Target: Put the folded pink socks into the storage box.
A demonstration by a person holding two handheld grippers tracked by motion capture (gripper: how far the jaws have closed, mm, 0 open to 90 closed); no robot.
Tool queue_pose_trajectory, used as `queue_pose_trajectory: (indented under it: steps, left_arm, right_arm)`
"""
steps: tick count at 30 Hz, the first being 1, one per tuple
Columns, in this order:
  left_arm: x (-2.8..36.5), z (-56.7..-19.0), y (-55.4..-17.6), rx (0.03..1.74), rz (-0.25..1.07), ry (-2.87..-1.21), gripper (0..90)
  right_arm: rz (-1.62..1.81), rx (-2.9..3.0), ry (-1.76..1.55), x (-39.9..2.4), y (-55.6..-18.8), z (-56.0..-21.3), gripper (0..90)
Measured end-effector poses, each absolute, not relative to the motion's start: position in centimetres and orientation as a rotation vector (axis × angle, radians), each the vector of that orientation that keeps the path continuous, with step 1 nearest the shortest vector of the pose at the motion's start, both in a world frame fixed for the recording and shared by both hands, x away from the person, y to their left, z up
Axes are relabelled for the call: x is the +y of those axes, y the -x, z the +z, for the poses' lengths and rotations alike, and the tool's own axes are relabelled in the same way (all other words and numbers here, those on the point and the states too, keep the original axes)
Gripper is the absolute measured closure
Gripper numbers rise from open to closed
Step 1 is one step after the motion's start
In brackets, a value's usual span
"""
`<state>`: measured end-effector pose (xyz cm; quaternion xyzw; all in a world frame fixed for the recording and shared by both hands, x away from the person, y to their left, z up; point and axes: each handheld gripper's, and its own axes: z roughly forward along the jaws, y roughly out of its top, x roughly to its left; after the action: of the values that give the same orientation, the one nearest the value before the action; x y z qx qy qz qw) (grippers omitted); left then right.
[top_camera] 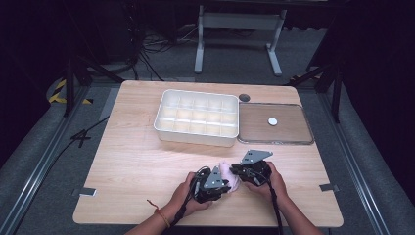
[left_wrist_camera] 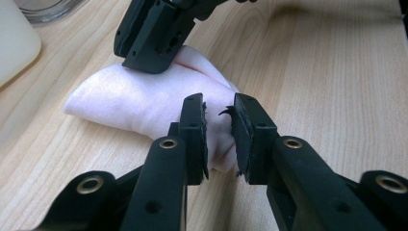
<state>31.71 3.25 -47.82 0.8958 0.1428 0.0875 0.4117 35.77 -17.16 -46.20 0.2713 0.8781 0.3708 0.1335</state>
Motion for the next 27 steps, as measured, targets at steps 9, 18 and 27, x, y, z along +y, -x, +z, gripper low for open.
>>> queue_pose_trajectory:
  steps: [9,18,27]
  left_arm:
    - [3.3,-47.8,-31.8,0.368,0.207,-2.246,74.9]
    - [3.4,-47.9,-31.9,0.396,0.170,-2.223,73.8]
    - [3.4,-47.8,-31.9,0.387,0.178,-2.231,73.5]
  right_arm:
    - [1.099,2.469,-0.863,-18.4,-35.7,-45.0,74.3]
    - [1.190,2.446,-0.860,-18.3,-35.0,-44.0,52.0]
    - [1.146,2.505,-0.898,-17.4,-35.3,-45.3,46.1]
